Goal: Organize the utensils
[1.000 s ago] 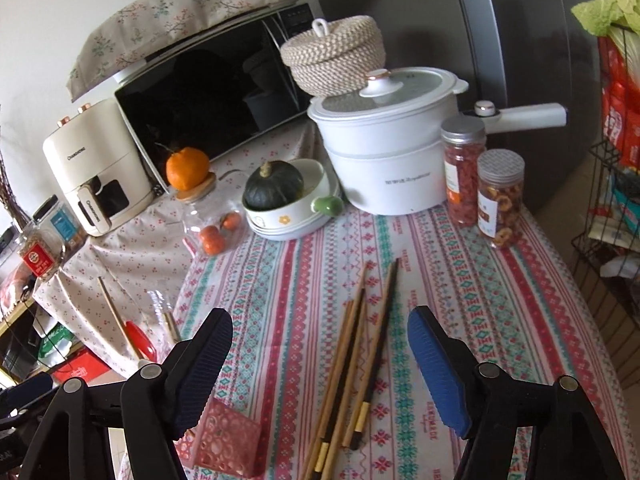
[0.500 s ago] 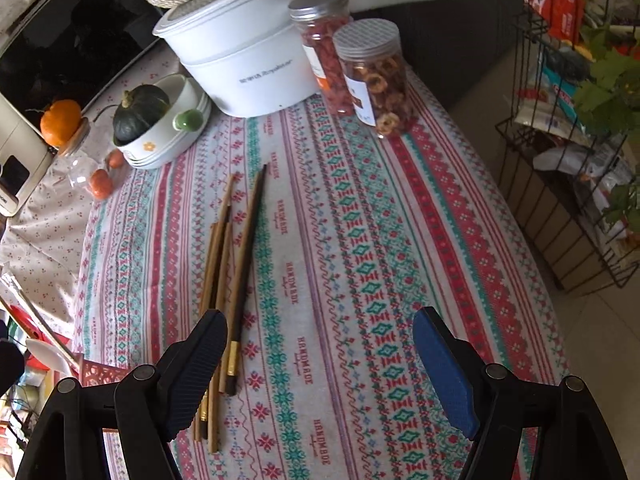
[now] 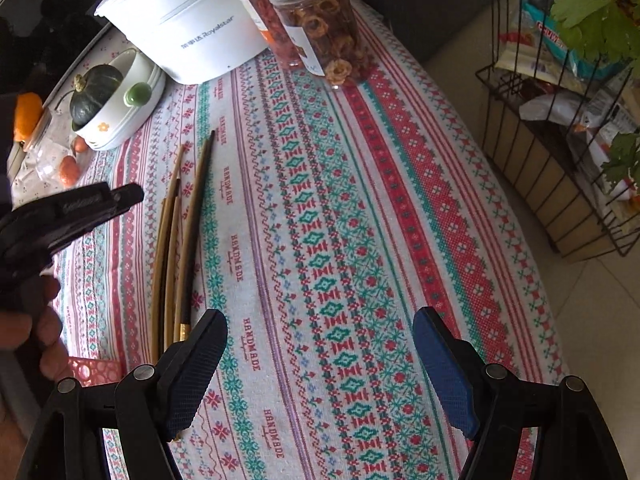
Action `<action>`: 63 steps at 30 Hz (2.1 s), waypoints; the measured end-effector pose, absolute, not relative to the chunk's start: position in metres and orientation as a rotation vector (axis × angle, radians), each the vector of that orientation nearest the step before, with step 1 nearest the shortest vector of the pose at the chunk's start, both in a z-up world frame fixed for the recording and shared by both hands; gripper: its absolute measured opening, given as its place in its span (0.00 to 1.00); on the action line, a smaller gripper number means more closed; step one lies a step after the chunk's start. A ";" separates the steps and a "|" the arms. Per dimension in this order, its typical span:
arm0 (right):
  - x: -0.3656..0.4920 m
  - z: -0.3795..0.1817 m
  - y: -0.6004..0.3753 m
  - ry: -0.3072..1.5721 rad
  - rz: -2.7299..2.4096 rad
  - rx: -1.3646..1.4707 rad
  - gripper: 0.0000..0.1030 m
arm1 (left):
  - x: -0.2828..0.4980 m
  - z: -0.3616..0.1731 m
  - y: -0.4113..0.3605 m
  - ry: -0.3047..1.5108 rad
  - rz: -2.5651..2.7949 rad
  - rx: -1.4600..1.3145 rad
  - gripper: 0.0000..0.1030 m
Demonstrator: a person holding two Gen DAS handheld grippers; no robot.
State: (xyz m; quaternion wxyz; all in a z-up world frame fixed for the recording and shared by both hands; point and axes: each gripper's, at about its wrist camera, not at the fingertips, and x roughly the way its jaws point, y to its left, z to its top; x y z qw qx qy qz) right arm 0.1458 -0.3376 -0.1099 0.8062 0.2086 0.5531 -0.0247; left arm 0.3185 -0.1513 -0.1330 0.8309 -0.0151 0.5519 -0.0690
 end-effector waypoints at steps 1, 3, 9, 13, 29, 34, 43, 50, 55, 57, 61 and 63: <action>0.145 -0.112 -0.337 1.190 -0.050 0.436 0.79 | 0.325 -0.139 -0.153 1.170 -0.138 -0.032 0.10; 0.144 -0.114 -0.338 1.198 -0.049 0.414 0.79 | 0.335 -0.150 -0.157 1.166 -0.123 -0.020 0.09; 0.141 -0.118 -0.345 1.206 -0.051 0.426 0.79 | 0.360 -0.173 -0.156 1.158 -0.097 -0.017 0.06; 0.142 -0.122 -0.345 1.217 -0.048 0.418 0.79 | 0.365 -0.179 -0.154 1.149 -0.097 -0.015 0.06; 0.140 -0.111 -0.347 1.173 -0.065 0.432 0.79 | 0.292 -0.127 -0.161 1.048 -0.208 0.031 0.05; 0.139 -0.103 -0.348 1.149 -0.069 0.447 0.79 | 0.249 -0.085 -0.154 0.991 -0.286 0.007 0.05; 0.145 -0.096 -0.321 1.132 -0.018 0.423 0.78 | 0.158 -0.006 -0.125 0.842 -0.434 0.016 0.04; 0.162 -0.100 -0.277 1.148 0.069 0.379 0.60 | 0.107 0.031 -0.065 0.750 -0.463 0.005 0.04; 0.183 -0.115 -0.244 1.181 0.134 0.362 0.35 | 0.083 0.035 -0.023 0.731 -0.471 -0.023 0.04; 0.193 -0.122 -0.230 1.191 0.157 0.352 0.28 | 0.075 0.031 -0.009 0.713 -0.478 -0.033 0.04; 0.213 -0.136 -0.204 1.209 0.203 0.330 0.20 | 0.066 0.026 0.012 0.710 -0.490 -0.045 0.04; 0.225 -0.141 -0.193 1.216 0.230 0.323 0.19 | 0.066 0.025 0.022 0.722 -0.497 -0.067 0.04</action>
